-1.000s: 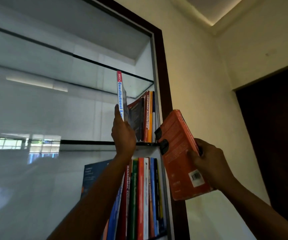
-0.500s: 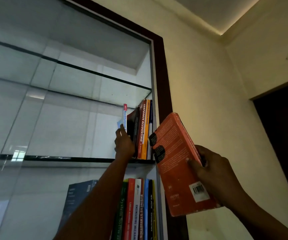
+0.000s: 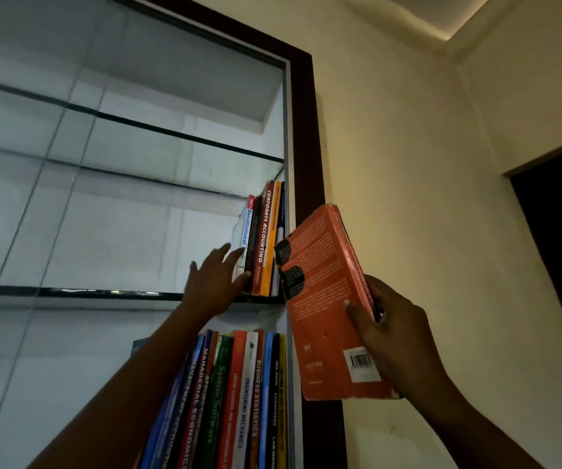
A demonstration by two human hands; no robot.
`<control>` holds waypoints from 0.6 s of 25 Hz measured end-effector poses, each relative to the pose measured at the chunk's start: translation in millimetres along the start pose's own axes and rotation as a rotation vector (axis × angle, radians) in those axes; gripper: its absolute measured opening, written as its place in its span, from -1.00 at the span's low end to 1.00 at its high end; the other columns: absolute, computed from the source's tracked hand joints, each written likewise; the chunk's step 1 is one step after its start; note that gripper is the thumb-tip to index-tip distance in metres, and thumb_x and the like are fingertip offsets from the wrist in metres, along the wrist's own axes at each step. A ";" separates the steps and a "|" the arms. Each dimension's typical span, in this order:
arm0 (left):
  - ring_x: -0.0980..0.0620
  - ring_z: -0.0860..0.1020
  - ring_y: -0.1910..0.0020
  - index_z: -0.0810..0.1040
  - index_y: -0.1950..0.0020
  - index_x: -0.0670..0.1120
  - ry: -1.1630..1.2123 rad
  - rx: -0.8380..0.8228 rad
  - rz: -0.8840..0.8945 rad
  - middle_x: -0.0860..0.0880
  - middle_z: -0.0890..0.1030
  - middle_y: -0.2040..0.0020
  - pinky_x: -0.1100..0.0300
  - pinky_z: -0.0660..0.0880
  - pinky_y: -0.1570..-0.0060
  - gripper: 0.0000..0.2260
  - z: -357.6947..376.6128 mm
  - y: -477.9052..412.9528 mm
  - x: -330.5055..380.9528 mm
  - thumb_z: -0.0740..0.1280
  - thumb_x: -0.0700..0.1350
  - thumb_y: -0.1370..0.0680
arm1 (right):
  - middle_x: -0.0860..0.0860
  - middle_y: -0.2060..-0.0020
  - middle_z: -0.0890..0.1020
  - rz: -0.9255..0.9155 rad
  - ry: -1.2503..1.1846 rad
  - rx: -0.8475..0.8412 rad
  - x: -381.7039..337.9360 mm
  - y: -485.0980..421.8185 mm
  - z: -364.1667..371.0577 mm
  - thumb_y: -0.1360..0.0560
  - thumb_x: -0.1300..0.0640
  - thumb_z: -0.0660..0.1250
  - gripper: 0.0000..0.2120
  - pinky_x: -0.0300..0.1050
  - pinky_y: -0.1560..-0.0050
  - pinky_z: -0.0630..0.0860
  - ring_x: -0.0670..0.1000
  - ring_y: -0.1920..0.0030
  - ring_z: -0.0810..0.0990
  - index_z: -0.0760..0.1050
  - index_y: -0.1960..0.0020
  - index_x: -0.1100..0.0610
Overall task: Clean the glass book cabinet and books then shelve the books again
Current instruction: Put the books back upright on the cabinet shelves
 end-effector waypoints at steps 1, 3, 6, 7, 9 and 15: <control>-0.11 0.25 -0.45 0.31 -0.45 -0.03 -0.168 0.182 0.073 -0.09 0.32 -0.46 -0.27 0.11 -0.39 -0.49 -20.2 20.2 2.1 0.02 0.18 -0.59 | -0.25 0.17 0.53 -0.011 -0.029 0.005 -2.7 2.3 -1.1 -0.53 0.05 0.24 -0.76 -0.46 0.21 0.46 -0.29 0.25 0.53 0.42 -0.20 -0.08; -0.15 0.38 -0.36 0.51 -0.29 -0.10 -0.359 0.420 0.210 -0.13 0.51 -0.30 -0.35 0.15 -0.32 -0.53 -54.7 64.7 1.6 0.03 0.09 -0.55 | -0.23 0.14 0.55 -0.043 -0.094 0.020 -12.6 2.2 -1.5 -0.52 0.04 0.25 -0.74 -0.37 0.15 0.52 -0.28 0.23 0.55 0.40 -0.20 -0.11; -0.16 0.33 -0.38 0.50 -0.29 -0.12 -0.554 0.402 0.190 -0.15 0.50 -0.31 -0.33 0.03 -0.33 -0.47 -89.0 88.1 -41.5 -0.06 0.16 -0.60 | -0.28 0.20 0.53 -0.094 -0.231 0.046 -34.5 -12.1 8.4 -0.51 0.05 0.27 -0.76 -0.47 0.28 0.51 -0.32 0.32 0.58 0.39 -0.14 -0.15; -0.17 0.31 -0.40 0.49 -0.30 -0.11 -0.600 0.356 0.150 -0.16 0.48 -0.33 -0.33 0.01 -0.34 -0.43 -101.7 90.4 -55.5 -0.11 0.19 -0.60 | -0.29 0.22 0.52 -0.099 -0.278 0.036 -42.5 -19.2 16.9 -0.51 0.07 0.28 -0.78 -0.51 0.32 0.48 -0.38 0.33 0.55 0.39 -0.12 -0.15; -0.17 0.30 -0.41 0.51 -0.30 -0.11 -0.680 0.274 0.098 -0.16 0.49 -0.32 -0.36 0.03 -0.32 -0.39 -121.8 93.4 -86.6 -0.14 0.22 -0.60 | -0.25 0.24 0.52 -0.106 -0.353 0.019 -56.9 -35.1 40.5 -0.53 0.11 0.27 -0.81 -0.51 0.36 0.46 -0.36 0.36 0.56 0.40 -0.06 -0.15; -0.15 0.16 -0.48 0.57 -0.25 -0.06 -0.884 0.105 0.143 -0.07 0.52 -0.30 -0.40 0.07 -0.33 -0.37 -115.3 111.4 -145.0 -0.12 0.28 -0.59 | 0.08 -0.05 0.60 -0.095 -0.348 0.145 -73.0 -92.0 128.0 -0.56 0.18 0.23 -0.72 -0.24 0.09 0.45 0.00 0.08 0.57 0.46 -0.25 0.15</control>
Point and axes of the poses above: each hand's wrist, its own y-axis away from the middle knuckle, its own z-axis out of the palm, x = y × z, the point moved 8 cm from there along -y, towards the middle knuckle
